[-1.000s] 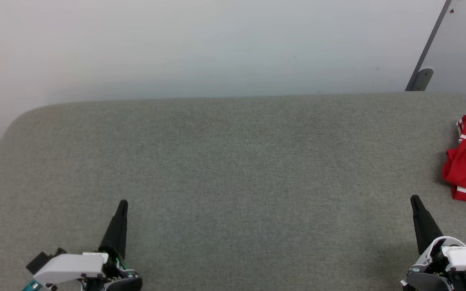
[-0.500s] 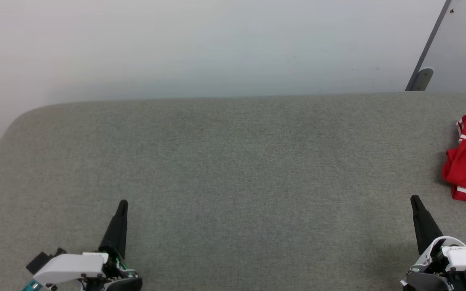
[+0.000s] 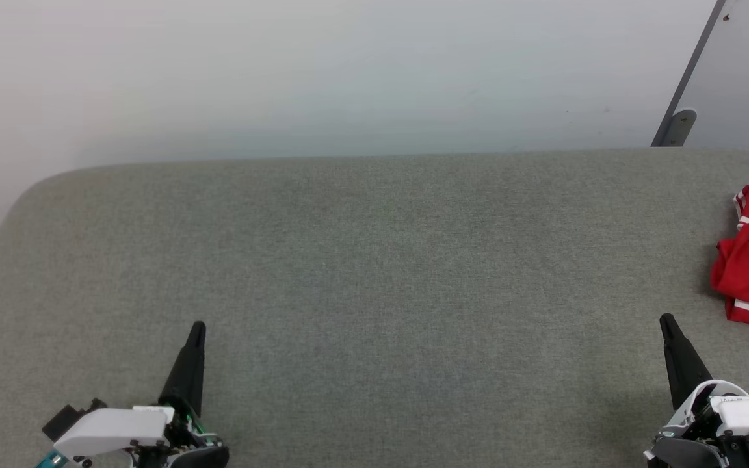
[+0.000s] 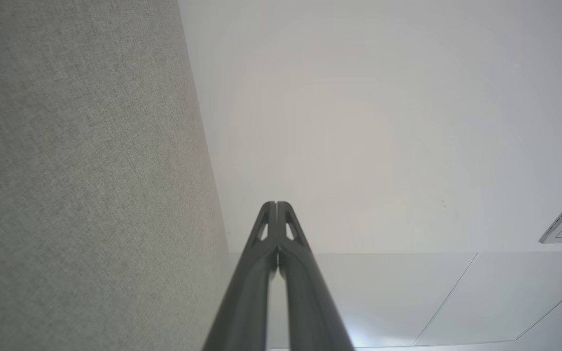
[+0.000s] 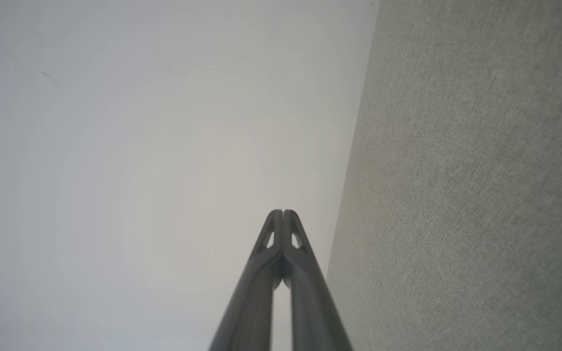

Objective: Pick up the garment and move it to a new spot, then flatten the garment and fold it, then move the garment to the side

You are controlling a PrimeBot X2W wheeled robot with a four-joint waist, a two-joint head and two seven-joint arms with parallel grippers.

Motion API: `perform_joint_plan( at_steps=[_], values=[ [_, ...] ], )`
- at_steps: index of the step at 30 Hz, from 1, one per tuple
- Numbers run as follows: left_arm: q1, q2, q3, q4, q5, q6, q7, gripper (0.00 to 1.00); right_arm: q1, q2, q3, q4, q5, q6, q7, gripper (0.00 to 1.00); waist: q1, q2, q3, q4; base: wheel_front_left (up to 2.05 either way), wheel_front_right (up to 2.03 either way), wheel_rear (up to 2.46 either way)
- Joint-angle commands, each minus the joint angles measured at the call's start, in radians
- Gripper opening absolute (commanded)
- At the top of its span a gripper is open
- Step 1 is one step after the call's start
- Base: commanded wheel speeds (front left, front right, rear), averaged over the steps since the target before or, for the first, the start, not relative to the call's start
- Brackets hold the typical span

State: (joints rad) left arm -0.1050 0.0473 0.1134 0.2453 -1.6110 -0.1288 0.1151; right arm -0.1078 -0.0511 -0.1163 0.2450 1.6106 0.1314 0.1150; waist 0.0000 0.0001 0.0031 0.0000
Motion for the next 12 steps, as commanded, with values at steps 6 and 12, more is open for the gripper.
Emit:
perform_joint_plan(
  at_steps=[6,12],
  values=[
    [-0.011,0.001,0.002,0.001,-0.003,-0.004,0.002,0.00,-0.002,0.003,0.001,-0.002,0.004,-0.001,0.002,0.00,0.0000,-0.0001,0.000,0.000,0.00,0.00,0.00],
    [-0.011,0.001,0.001,0.001,-0.003,-0.004,0.002,0.00,-0.002,0.003,0.001,-0.003,0.004,-0.001,0.002,0.00,0.0000,-0.0001,0.000,0.000,0.00,0.00,0.00]
  ],
)
